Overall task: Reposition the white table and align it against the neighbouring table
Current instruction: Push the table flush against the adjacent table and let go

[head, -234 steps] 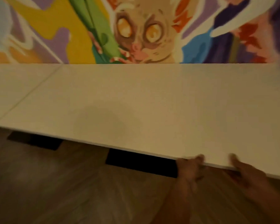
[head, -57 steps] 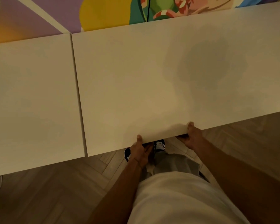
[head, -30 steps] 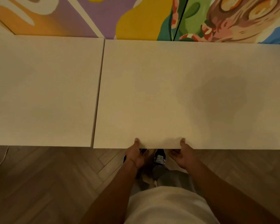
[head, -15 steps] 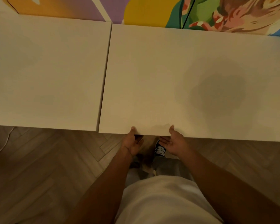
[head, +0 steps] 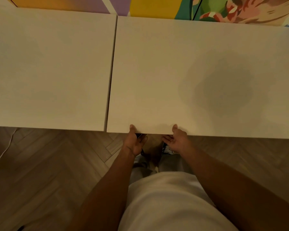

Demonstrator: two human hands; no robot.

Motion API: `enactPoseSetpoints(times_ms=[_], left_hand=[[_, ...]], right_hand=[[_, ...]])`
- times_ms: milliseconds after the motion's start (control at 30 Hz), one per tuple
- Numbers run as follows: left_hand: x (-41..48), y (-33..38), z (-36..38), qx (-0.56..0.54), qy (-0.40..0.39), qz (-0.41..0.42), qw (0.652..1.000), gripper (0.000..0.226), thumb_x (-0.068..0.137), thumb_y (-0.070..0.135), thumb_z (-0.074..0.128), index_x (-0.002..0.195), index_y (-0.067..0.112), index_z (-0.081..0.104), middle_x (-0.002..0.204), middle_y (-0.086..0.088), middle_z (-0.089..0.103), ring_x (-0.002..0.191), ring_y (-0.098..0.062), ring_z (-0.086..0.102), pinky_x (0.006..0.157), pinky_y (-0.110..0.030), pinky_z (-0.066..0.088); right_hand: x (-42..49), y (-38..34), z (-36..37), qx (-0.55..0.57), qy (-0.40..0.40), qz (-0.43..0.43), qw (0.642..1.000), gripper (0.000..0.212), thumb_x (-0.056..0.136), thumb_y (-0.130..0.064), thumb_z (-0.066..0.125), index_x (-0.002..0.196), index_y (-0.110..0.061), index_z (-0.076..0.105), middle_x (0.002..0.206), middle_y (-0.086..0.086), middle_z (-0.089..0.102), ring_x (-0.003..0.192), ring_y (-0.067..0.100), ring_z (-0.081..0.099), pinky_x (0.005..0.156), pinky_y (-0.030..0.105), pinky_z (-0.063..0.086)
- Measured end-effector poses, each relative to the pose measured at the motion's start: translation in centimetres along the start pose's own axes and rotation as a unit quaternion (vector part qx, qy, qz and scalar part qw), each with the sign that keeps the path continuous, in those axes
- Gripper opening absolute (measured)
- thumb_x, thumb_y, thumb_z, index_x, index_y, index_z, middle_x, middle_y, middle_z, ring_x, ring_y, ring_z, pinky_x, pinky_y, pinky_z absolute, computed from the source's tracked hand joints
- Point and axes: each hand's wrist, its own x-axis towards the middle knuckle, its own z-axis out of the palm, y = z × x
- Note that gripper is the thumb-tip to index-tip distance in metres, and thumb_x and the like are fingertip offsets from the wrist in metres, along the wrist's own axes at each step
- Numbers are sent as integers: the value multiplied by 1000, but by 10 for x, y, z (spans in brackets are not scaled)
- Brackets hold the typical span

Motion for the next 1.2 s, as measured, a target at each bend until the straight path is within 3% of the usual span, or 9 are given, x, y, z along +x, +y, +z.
enactPoseSetpoints(times_ms=[100,233,400,500,733,833,1000,1133,1200], left_hand=[[-2,0,4,-6,15,7,1000,54,109,44,40,146,7,48,126,-11,61,108,-25,61,102,-36,46],[-5,2,6,-19,22,9,1000,54,108,42,43,145,3,49,111,-11,65,95,-22,63,96,-33,49],[-1,3,1,-10,44,20,999,53,107,43,48,139,1,53,103,-10,66,87,-21,66,51,-25,59],[-1,2,1,0,53,33,998,49,106,42,49,134,3,55,102,-10,66,85,-21,66,45,-24,56],[-2,2,3,16,80,46,996,48,106,42,51,131,2,53,120,-17,62,85,-23,64,58,-32,54],[-1,0,5,11,88,51,995,50,106,42,52,132,0,54,107,-13,63,83,-22,63,53,-30,56],[-2,3,4,-2,35,5,999,34,107,46,45,109,14,55,98,-9,63,84,-22,62,90,-41,46],[-5,6,3,-27,8,-11,1000,38,107,48,42,110,14,59,107,-12,65,95,-26,64,94,-42,45],[-2,11,1,-32,1,5,999,43,107,47,43,128,12,57,128,-15,64,111,-30,62,101,-44,46]], right_hand=[[0,1,2,0,13,-8,1000,42,105,-32,51,135,-3,50,101,16,62,103,33,62,95,49,55],[-1,1,3,-3,15,-18,1000,42,105,-31,51,135,-1,49,118,20,60,106,33,61,90,46,55],[-1,3,5,-11,22,-26,999,45,105,-32,50,138,-2,47,132,22,58,115,36,61,85,45,55],[-1,4,5,-17,26,-33,999,46,105,-33,50,139,-2,47,133,22,57,116,36,61,85,44,55],[2,4,4,-23,26,-33,999,45,105,-33,50,136,0,48,121,20,59,104,33,60,86,44,55],[2,4,0,-11,19,-21,1000,42,104,-31,52,133,-1,50,117,19,61,107,33,61,86,45,55],[5,-2,-7,38,3,8,999,46,102,-37,55,134,-5,47,119,22,60,104,37,61,85,51,53],[8,-4,-6,50,2,16,999,53,100,-45,55,140,-10,47,133,22,58,108,39,61,85,56,51],[8,-1,-5,48,3,16,999,53,99,-45,56,137,-9,48,132,20,58,109,37,61,89,57,51]])
